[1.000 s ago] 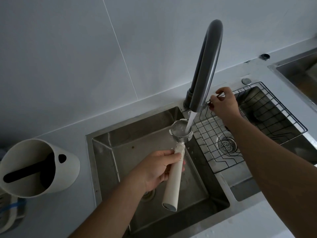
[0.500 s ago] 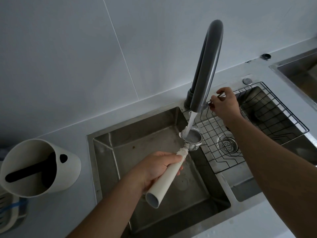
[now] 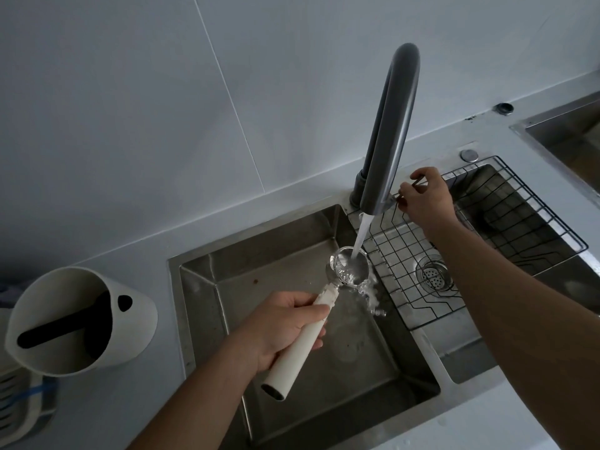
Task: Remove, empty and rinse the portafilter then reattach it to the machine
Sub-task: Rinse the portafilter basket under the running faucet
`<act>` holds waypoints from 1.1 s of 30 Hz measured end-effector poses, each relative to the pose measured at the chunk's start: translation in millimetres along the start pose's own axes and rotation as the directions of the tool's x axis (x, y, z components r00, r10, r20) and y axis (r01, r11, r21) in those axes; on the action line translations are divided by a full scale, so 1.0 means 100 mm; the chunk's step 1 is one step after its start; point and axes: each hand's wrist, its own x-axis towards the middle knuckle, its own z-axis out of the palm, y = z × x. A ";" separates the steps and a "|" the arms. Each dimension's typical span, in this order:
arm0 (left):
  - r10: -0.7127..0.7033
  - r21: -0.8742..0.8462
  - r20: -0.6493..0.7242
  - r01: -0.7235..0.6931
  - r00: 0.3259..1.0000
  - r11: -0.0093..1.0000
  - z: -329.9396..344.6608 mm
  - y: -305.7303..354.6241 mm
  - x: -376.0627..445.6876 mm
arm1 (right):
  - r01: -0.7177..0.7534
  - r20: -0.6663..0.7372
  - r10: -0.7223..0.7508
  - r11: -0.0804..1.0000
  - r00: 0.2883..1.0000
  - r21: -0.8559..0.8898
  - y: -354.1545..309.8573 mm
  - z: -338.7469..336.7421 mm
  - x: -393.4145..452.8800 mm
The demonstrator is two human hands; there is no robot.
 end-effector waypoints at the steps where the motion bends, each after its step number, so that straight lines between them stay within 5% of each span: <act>1: 0.007 -0.021 -0.001 -0.007 1.000 1.000 0.00 -0.01 0.01 | 0.000 0.000 0.000 1.000 1.000 0.000 0.00 0.00 0.00; 16: -0.052 -0.211 0.063 0.064 0.997 0.975 0.07 0.06 0.08 | -0.003 0.014 0.003 1.000 1.000 -0.002 0.01 0.00 -0.01; 33: 0.171 0.300 -0.184 -0.110 0.968 0.948 0.01 -0.06 0.14 | 0.004 0.004 -0.004 1.000 1.000 0.016 0.01 -0.01 -0.01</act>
